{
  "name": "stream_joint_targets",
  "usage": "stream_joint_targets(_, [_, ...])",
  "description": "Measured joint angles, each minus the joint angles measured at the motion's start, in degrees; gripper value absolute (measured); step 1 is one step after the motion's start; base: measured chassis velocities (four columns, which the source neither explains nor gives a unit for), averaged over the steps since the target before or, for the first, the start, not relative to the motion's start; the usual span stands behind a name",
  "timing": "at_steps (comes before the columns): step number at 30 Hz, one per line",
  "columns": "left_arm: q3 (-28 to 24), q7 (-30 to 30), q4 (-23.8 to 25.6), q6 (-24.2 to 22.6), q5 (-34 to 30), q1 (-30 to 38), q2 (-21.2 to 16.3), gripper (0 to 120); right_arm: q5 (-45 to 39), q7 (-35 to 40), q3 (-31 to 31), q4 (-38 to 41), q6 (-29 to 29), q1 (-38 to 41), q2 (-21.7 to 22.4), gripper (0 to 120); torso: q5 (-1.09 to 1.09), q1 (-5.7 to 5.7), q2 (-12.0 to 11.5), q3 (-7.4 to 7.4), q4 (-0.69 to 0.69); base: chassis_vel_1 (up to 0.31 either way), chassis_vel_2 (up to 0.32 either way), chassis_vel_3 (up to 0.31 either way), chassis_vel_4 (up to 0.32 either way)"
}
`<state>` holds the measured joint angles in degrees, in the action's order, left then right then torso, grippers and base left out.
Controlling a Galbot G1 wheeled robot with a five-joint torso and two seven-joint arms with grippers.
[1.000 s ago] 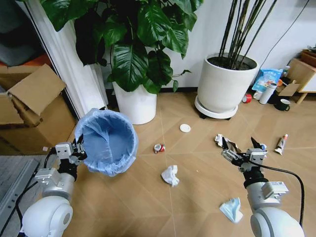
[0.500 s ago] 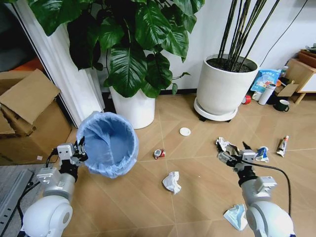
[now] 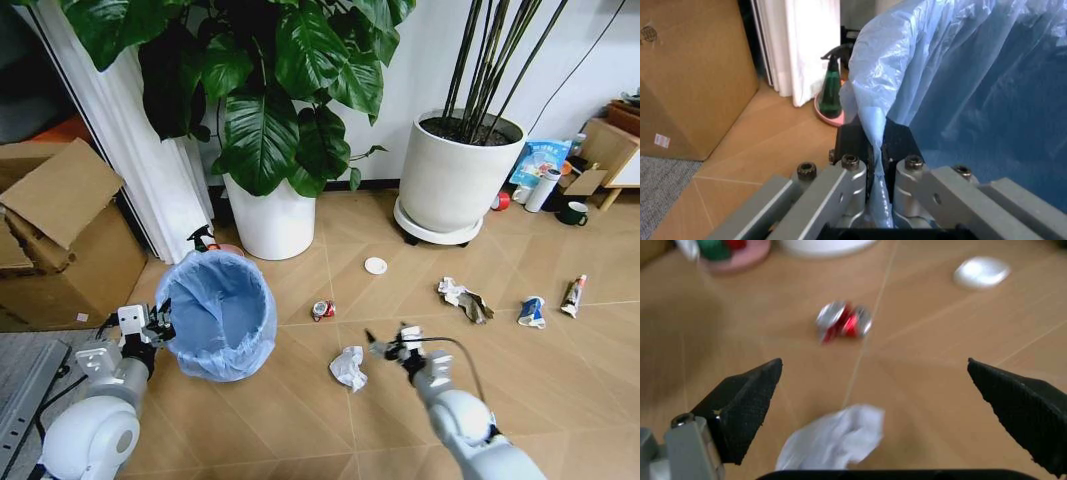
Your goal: Pick up the trash bin and place the garbage on the floor into it.
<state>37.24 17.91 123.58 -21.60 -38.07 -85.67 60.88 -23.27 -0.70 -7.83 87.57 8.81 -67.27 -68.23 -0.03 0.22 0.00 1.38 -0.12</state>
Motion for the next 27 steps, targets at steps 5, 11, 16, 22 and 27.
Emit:
stream_joint_targets(5, [-0.06,-0.01,-0.37,0.02,-0.47,0.77,0.01,0,-1.1,-0.14,4.47,-8.01,0.69,4.88,-3.28,100,0.0,0.0,0.0,0.0,0.0,0.0,0.0,0.0,0.0])
stream_joint_targets(11, [-0.2,-0.09,-0.42,0.09,-0.65,1.03,-0.06,0,-3.42,-0.18,6.75,-13.38,1.89,7.0,-5.1,100,-0.01,0.0,0.0,0.0,0.0,0.0,0.0,0.0,0.0])
stream_joint_targets(16, [-0.21,-0.1,-0.44,0.11,-0.65,1.03,0.07,0,-3.09,-0.16,6.83,-15.17,1.85,7.27,-5.53,100,-0.03,0.0,0.0,0.0,-0.01,0.0,0.0,0.0,0.0])
stream_joint_targets(22, [-0.41,0.21,-0.3,0.11,-0.85,0.85,0.18,0,-1.99,-1.31,6.4,-19.5,1.36,8.37,-7.21,98,-0.02,0.0,0.0,-0.01,-0.01,0.0,0.0,0.0,0.0])
stream_joint_targets(27, [-0.36,0.94,0.53,-0.26,-1.93,0.69,-0.25,0,-0.51,-2.22,5.6,-22.52,1.21,9.33,-8.74,78,-0.01,0.0,0.0,0.0,0.0,0.0,0.0,0.0,0.0])
